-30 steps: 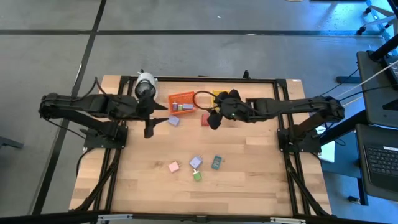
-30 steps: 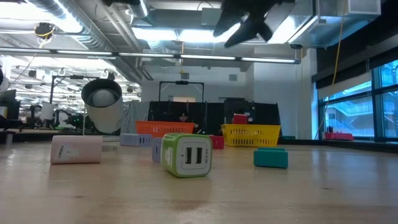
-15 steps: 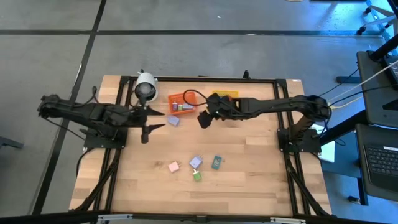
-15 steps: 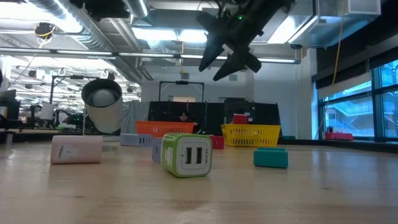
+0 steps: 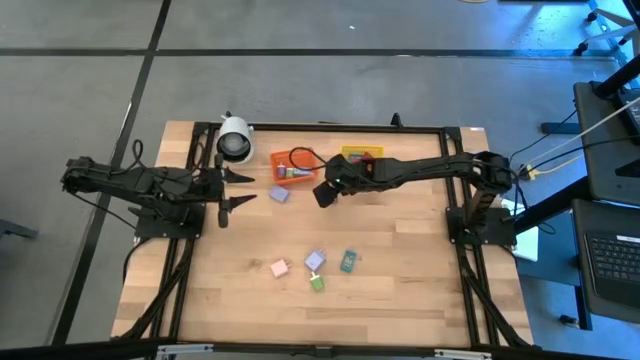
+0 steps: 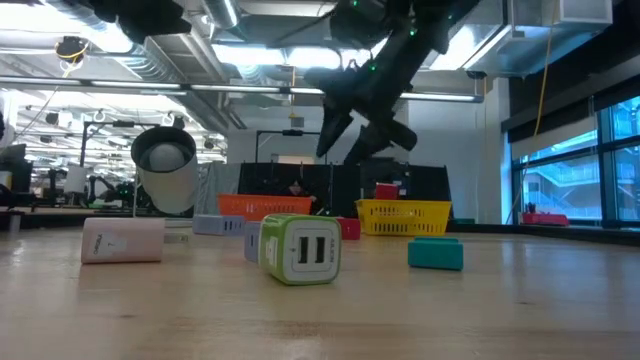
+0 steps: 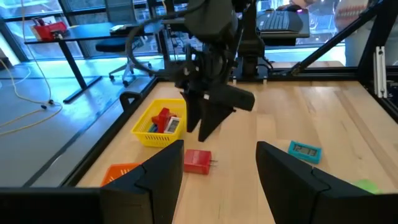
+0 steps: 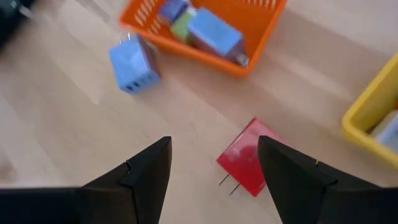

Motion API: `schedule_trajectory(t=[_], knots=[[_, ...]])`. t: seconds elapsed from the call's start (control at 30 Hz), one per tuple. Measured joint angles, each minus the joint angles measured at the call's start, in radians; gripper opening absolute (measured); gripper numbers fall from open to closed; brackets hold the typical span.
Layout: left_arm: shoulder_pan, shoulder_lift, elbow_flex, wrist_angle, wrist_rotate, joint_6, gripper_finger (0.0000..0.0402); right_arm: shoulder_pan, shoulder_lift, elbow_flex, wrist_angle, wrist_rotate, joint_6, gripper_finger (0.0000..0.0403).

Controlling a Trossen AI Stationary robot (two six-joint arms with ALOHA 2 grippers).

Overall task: Pick & Place Office items
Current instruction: Put the red charger adapter into the orange bin

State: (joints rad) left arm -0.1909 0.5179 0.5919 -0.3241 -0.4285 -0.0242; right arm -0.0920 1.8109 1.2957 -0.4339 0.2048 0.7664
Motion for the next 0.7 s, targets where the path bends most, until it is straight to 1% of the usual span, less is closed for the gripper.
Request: schedule_trajectory(t=[0.1, 0.2, 0.33, 0.4, 0.47, 0.6, 0.7], knots=[[0.000, 0.001, 0.000, -0.001, 0.001, 0.000, 0.0196, -0.009, 0.021, 0.000, -0.027, -0.036, 0.021, 0.0241], [0.000, 0.001, 0.000, -0.001, 0.001, -0.001, 0.0196, -0.017, 0.036, 0.000, -0.081, -0.037, 0.048, 0.0241], [0.000, 0.002, 0.000, -0.001, 0.003, -0.005, 0.0196, -0.029, 0.036, 0.000, -0.109, -0.041, 0.092, 0.0241], [0.000, 0.002, 0.000, -0.002, 0.013, -0.005, 0.0196, -0.040, 0.036, 0.000, -0.117, -0.074, 0.120, 0.0243], [0.000, 0.002, 0.000, -0.006, 0.033, -0.006, 0.0196, -0.048, 0.036, 0.000, -0.118, -0.095, 0.149, 0.0251], [0.000, 0.002, 0.000, -0.020, 0.057, -0.015, 0.0196, -0.053, 0.036, 0.000, -0.117, -0.065, 0.174, 0.0273], [0.000, 0.002, 0.000, -0.021, 0.064, -0.015, 0.0196, -0.056, 0.037, 0.000, -0.117, -0.078, 0.207, 0.0286]])
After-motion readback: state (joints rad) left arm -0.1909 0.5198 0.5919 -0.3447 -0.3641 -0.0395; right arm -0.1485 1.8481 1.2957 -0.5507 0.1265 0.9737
